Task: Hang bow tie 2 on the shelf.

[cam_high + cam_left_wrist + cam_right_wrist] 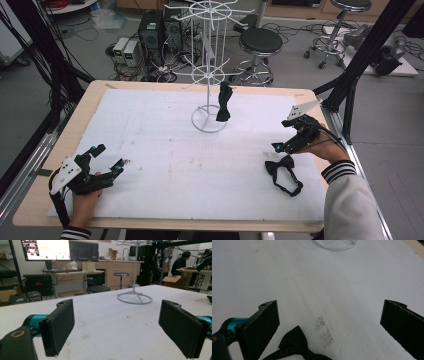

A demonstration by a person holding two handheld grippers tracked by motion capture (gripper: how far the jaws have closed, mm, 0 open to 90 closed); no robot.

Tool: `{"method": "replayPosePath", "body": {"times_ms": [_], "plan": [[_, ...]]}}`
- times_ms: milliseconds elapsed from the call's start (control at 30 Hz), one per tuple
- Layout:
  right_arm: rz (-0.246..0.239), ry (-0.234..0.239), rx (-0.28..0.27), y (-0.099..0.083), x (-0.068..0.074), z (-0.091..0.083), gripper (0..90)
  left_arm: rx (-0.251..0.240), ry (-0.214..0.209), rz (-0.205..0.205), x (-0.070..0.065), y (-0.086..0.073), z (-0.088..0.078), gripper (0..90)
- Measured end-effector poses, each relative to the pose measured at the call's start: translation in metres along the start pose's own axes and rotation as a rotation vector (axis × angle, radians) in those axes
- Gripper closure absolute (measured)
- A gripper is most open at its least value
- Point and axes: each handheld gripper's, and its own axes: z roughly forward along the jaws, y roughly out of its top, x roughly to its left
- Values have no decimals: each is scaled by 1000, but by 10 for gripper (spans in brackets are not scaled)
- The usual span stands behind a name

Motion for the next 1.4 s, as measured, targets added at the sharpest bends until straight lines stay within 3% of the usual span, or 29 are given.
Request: {"method": "replayPosePath", "body": {"times_ms": [300, 567, 867, 1233, 1333, 1400], "plan": [[-97, 45, 116, -7, 0, 9, 15, 1, 0, 2, 0, 0, 0, 138], [-117, 80, 199, -16, 1, 16, 15, 1, -1, 4, 0, 0, 0, 138], [-176, 114, 297, -21, 7, 29, 15, 0, 1, 6, 0, 0, 0, 138], [-235, 140, 381, -24, 10, 41, 76, -1, 1, 7, 0, 0, 0, 138], [-249, 146, 396, -23, 10, 42, 185, -1, 0, 6, 0, 0, 0, 138], [-248, 151, 405, -24, 10, 44, 189, -1, 0, 6, 0, 0, 0, 138]]}}
